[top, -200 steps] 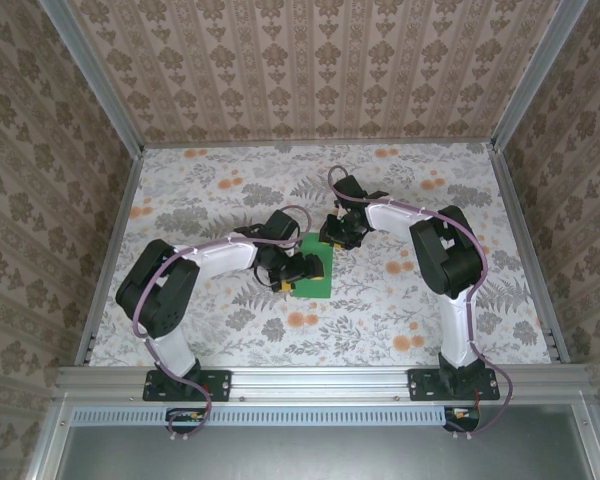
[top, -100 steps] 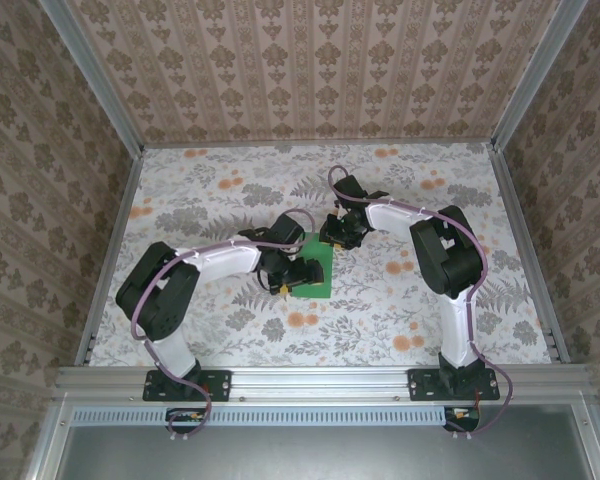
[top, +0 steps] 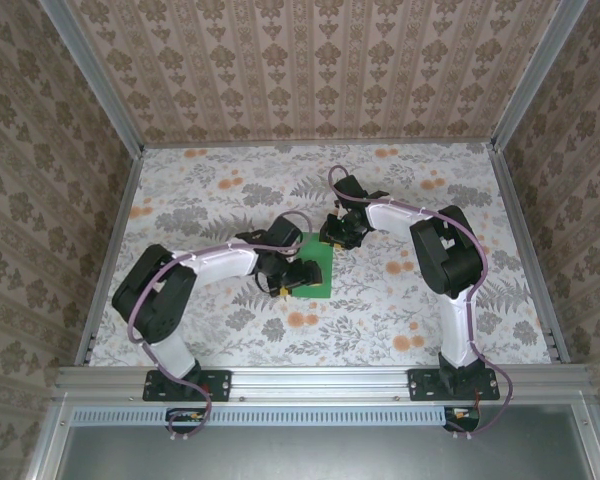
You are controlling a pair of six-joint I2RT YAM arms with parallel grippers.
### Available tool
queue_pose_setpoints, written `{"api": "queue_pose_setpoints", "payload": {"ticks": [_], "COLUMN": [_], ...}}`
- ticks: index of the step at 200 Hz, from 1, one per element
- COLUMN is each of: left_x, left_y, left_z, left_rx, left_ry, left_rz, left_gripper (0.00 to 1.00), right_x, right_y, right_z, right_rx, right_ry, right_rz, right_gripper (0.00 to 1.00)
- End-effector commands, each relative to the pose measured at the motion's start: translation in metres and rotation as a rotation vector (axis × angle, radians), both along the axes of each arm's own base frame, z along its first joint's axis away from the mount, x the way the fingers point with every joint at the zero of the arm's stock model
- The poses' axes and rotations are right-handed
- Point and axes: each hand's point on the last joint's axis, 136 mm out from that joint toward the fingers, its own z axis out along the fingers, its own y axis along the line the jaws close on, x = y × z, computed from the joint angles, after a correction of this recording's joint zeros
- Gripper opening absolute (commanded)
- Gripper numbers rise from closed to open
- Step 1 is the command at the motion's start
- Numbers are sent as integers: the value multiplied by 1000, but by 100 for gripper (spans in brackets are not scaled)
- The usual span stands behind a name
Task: Fold a paper plane with a square sheet of paper (pick it up from the middle)
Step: Fold the triangle a second time at the center of the table.
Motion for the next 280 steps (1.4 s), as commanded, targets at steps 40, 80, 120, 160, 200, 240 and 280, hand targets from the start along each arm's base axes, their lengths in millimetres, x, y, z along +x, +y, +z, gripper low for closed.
{"api": "queue_pose_setpoints", "payload": {"ticks": [40,80,120,160,200,240,280], "left_x": [8,11,3,-3,-2,-1,-2], "left_y": [-11,-6,18,9,-3,2,4], "left_z": [23,22,7,9,12,4,-2], "left_rx": [-215,-201,-36,-37,-73,-25,-9], "left_ry": [8,6,18,18,17,29,37], "left_rz": [41,48,42,-33,-64,-48,-40], "left_gripper": [78,78,79,80,78,79,80], "right_x": [-27,-27,-27,-26,-27,-27,-27], "right_y": [-31,-31,-31,-31,-30,-31,-31], "right_z": [-54,-54,-53,-53,-54,-54,-53], "right_rx": [-135,-135,-138,-139,-137,-136,-136], "right_ry": [139,141,141,143,146,147,145], "right_rz": [-32,-30,-30,-31,-29,-29,-28], "right_gripper": [34,34,34,34,34,34,34]}}
